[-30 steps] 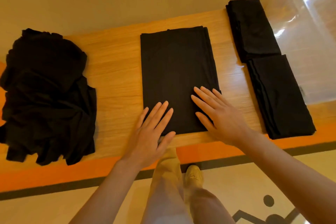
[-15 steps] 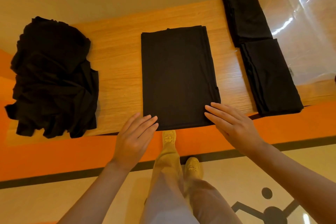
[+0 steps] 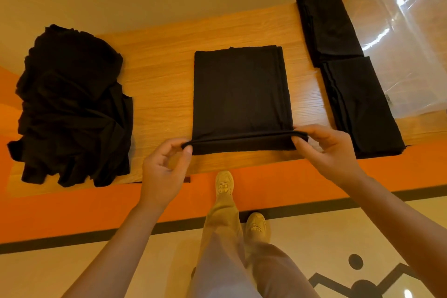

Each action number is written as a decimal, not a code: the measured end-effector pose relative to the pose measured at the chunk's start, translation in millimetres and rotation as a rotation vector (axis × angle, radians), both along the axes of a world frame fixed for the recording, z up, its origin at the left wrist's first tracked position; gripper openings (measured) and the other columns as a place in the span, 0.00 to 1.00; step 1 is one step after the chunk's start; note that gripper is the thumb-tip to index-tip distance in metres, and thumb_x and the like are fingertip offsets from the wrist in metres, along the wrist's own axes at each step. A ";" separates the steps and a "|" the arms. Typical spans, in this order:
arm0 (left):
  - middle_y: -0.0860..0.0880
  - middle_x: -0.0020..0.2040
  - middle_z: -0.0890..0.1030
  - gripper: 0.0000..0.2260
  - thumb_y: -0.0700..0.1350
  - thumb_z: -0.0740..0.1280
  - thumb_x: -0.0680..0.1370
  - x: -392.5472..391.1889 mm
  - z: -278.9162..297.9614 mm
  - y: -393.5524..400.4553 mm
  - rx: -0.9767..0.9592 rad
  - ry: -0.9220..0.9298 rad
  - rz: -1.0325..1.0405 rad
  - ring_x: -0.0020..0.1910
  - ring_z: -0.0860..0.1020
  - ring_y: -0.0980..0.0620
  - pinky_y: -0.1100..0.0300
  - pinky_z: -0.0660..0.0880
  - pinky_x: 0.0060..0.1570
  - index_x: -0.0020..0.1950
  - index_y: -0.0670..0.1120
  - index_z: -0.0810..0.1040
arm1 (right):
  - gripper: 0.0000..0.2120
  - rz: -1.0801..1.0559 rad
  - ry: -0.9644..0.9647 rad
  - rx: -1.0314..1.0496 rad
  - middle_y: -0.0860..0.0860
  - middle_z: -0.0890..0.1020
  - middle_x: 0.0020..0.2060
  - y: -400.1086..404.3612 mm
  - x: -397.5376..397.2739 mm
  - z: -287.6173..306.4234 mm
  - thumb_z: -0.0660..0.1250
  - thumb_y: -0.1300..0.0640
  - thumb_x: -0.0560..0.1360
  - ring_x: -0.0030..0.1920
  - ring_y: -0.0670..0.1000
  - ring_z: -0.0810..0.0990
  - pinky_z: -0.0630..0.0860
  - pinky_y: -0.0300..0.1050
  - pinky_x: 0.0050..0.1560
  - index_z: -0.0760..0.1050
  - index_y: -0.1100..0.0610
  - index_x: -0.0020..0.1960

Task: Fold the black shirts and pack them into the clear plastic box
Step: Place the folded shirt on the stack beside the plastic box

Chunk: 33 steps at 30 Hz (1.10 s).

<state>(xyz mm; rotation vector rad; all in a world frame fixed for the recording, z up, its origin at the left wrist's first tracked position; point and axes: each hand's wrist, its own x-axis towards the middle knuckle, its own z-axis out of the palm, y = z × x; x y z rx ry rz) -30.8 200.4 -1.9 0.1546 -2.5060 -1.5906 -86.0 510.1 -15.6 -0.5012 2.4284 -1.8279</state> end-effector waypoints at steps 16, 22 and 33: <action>0.54 0.42 0.81 0.07 0.47 0.67 0.78 -106.9 -9.9 10.2 -0.066 -0.223 0.115 0.42 0.79 0.61 0.72 0.74 0.39 0.54 0.47 0.79 | 0.03 -0.393 -0.353 0.222 0.49 0.83 0.39 -31.3 -70.6 6.4 0.68 0.53 0.76 0.43 0.45 0.82 0.81 0.43 0.45 0.79 0.50 0.49; 0.54 0.38 0.81 0.03 0.47 0.68 0.78 -111.3 -11.3 6.0 -0.013 -0.309 0.077 0.32 0.78 0.62 0.69 0.73 0.29 0.46 0.55 0.77 | 0.06 -0.419 -0.399 0.427 0.49 0.81 0.34 -31.9 -73.7 10.4 0.69 0.50 0.75 0.39 0.48 0.82 0.82 0.51 0.44 0.78 0.52 0.48; 0.53 0.38 0.82 0.02 0.47 0.69 0.77 -85.3 -11.3 1.5 0.079 -0.388 0.082 0.28 0.76 0.63 0.71 0.69 0.27 0.47 0.54 0.79 | 0.06 -0.407 -0.574 0.339 0.49 0.84 0.36 -27.4 -52.4 19.0 0.69 0.50 0.74 0.42 0.47 0.83 0.82 0.53 0.43 0.78 0.50 0.47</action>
